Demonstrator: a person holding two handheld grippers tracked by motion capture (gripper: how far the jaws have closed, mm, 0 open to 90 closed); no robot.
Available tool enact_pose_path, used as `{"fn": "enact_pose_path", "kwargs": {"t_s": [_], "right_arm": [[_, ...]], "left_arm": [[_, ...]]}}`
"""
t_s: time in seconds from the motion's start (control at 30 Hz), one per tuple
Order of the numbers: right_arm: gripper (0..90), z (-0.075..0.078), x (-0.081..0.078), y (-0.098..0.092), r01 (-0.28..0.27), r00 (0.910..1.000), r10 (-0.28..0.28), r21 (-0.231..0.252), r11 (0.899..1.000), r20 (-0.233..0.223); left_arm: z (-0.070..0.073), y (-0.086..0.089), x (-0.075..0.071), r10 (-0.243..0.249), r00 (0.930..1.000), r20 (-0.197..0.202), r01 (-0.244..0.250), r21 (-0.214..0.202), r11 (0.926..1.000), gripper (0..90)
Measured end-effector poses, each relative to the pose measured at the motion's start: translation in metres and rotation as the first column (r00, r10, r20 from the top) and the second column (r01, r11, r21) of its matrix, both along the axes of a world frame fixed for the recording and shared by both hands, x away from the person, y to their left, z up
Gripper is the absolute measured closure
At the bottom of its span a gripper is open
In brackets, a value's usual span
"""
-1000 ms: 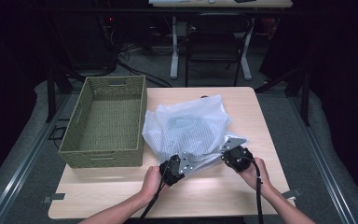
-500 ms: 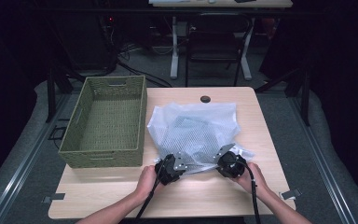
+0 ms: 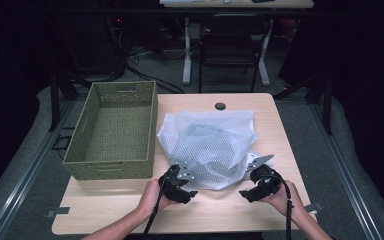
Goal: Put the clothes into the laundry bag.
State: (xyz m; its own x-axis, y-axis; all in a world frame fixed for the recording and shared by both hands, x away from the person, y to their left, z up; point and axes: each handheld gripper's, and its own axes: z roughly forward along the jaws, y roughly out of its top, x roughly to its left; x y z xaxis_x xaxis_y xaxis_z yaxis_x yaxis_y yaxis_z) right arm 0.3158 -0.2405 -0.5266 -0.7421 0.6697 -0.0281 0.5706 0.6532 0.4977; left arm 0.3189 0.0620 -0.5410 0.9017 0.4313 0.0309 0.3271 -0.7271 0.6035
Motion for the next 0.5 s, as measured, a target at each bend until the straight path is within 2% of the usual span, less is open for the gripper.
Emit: {"fn": "enact_pose_path", "kwargs": {"t_s": [0.07,0.17,0.23,0.27,0.4,0.5], "right_arm": [[14.9,0.005,-0.006,-0.007,0.018,0.9998,-0.018,0.037,0.999,0.008],[12.8,0.009,-0.011,-0.012,0.039,0.9986,-0.041,0.048,0.998,0.034],[10.8,0.014,-0.017,-0.018,0.069,0.9965,-0.072,0.085,0.994,0.042],[9.0,0.016,-0.019,-0.02,0.075,0.9954,-0.08,0.09,0.993,0.053],[6.9,0.02,-0.026,-0.028,0.101,0.9918,-0.11,0.129,0.987,0.065],[5.5,0.022,-0.033,-0.034,0.127,0.9874,-0.138,0.14,0.982,0.077]], "left_arm": [[0.007,0.007,-0.004,0.013,0.9999,0.002,-0.013,-0.01,0.9999,30.1],[0.019,0.019,-0.01,0.041,0.9991,0.012,-0.041,-0.039,0.9984,26.9],[0.029,0.033,-0.02,0.072,0.997,0.026,-0.071,-0.063,0.9955,23.4],[0.029,0.033,-0.02,0.072,0.997,0.026,-0.071,-0.063,0.9955,22.0],[0.038,0.055,-0.036,0.12,0.9913,0.055,-0.114,-0.088,0.9895,18.5],[0.042,0.069,-0.045,0.145,0.9873,0.066,-0.138,-0.095,0.9858,17.1]]}}
